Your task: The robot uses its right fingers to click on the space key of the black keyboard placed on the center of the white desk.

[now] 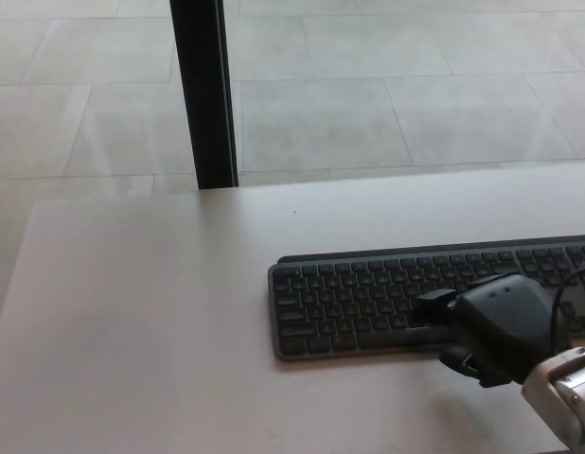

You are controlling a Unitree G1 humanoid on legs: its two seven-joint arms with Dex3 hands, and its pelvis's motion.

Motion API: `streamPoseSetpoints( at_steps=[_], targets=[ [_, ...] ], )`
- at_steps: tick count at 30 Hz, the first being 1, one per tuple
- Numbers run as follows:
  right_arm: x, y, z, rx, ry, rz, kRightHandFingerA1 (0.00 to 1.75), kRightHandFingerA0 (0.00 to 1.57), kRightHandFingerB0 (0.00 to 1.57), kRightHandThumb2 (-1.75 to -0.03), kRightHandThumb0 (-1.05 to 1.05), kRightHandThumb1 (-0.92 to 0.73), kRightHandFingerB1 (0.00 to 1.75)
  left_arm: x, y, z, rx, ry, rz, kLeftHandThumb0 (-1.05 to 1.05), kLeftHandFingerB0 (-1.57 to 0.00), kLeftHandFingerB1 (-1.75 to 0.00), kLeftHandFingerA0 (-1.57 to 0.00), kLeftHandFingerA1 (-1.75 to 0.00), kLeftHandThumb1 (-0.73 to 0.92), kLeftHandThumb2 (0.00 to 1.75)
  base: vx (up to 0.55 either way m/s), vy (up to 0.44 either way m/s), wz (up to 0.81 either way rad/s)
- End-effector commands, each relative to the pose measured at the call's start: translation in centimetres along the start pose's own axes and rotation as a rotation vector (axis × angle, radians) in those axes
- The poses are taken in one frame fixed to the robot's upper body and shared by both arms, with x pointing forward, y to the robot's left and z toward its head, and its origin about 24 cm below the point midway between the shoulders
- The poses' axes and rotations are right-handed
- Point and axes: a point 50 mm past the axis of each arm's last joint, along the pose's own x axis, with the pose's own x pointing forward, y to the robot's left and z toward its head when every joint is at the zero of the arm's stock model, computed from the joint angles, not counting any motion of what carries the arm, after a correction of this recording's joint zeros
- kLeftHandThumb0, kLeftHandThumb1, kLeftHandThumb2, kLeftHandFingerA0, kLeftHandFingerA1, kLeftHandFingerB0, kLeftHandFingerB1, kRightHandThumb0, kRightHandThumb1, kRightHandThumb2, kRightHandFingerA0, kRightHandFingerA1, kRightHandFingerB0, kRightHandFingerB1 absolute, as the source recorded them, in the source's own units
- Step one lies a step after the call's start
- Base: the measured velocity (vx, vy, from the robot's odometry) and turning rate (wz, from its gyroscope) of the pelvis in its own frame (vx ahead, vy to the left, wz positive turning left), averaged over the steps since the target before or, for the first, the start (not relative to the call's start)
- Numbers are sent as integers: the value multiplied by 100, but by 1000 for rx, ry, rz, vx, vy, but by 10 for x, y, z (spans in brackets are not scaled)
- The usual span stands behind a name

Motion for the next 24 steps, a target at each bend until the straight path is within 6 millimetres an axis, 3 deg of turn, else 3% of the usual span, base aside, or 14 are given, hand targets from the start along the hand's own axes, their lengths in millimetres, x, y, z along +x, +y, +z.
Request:
streamPoseSetpoints(
  at_steps=[1,10,24],
  targets=[
    [-3,2,3,-51,-48,0,155,73,62,-67,-39,-64,48,1,7,6,11,-17,36,-57,-63,-56,-78,-67,77,63,0,0,0],
    [-9,9,11,-14,-81,-5,154,74,67,-66,-39,-62,51,1,5,7,-9,-21,26,-56,-62,-55,-76,-70,78,63,0,0,0],
    [-10,11,-12,-48,15,44,154,70,62,-64,-36,-63,48,1,4,8,-15,-18,29,-56,-60,-56,-75,-70,79,63,0,0,0]
  ],
)
